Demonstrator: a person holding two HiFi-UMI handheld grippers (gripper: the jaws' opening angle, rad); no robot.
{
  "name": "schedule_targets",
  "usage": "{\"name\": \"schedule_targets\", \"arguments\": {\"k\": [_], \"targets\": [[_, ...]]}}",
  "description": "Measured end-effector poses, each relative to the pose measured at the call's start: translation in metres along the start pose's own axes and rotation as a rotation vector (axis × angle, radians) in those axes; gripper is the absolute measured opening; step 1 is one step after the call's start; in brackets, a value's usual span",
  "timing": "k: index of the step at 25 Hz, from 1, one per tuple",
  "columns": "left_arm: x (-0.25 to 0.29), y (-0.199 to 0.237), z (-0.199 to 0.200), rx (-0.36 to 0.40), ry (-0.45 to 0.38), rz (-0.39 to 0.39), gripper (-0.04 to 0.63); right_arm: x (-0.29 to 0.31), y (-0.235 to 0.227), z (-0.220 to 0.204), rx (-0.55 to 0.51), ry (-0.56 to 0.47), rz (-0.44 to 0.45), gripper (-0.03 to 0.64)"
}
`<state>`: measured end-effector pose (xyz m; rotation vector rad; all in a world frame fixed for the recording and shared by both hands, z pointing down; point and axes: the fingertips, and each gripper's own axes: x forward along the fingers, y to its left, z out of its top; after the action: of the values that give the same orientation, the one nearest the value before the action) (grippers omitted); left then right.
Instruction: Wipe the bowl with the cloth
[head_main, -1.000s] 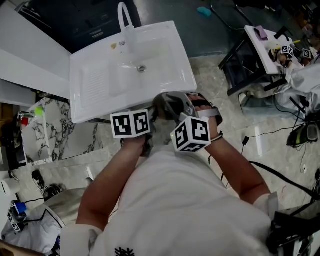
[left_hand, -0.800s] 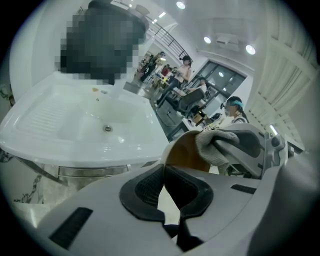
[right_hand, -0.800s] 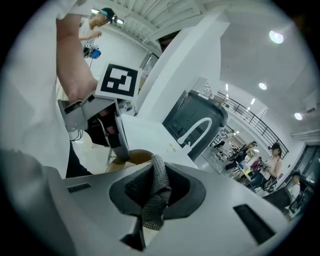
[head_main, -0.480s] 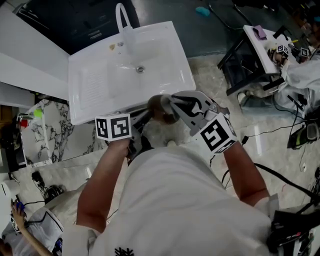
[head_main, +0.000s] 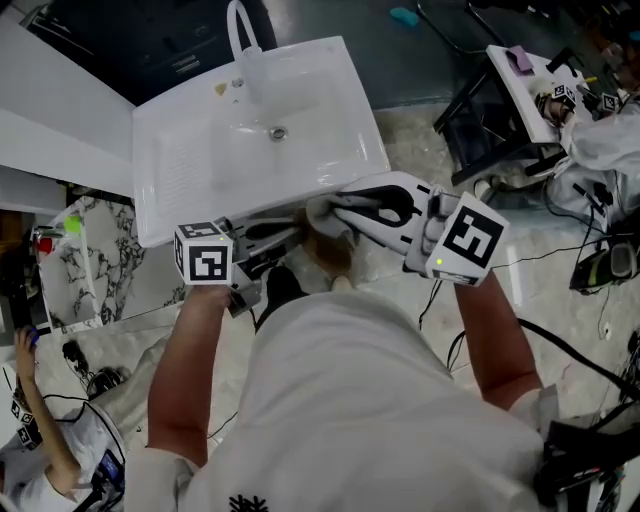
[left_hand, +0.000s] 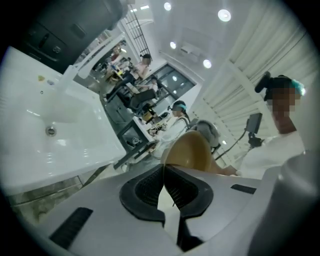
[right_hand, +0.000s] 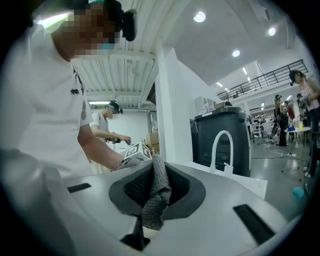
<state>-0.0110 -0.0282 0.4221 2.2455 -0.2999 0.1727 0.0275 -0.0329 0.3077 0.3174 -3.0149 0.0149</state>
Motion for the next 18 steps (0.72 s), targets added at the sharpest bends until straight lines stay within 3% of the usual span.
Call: {"name": "schedule_targets", "arguments": {"k": [6, 11, 18], "targets": [[0.001, -0.034, 0.008, 0.093, -0.002, -0.17, 0.018, 0.005, -0.005, 0.008, 0.156, -0.068, 0.079, 0.035], [0.001, -0.057, 0.016, 0.158, -0.015, -0.27, 0.018, 0.01, -0.007, 0.006, 0.216, -0.091, 0.113, 0.035], [-0.015, -0.069, 0.037, 0.107, -0.163, -0.357, 0.018, 0.015, -0.005, -0.012, 0.228, -0.057, 0.114, 0.037]]}}
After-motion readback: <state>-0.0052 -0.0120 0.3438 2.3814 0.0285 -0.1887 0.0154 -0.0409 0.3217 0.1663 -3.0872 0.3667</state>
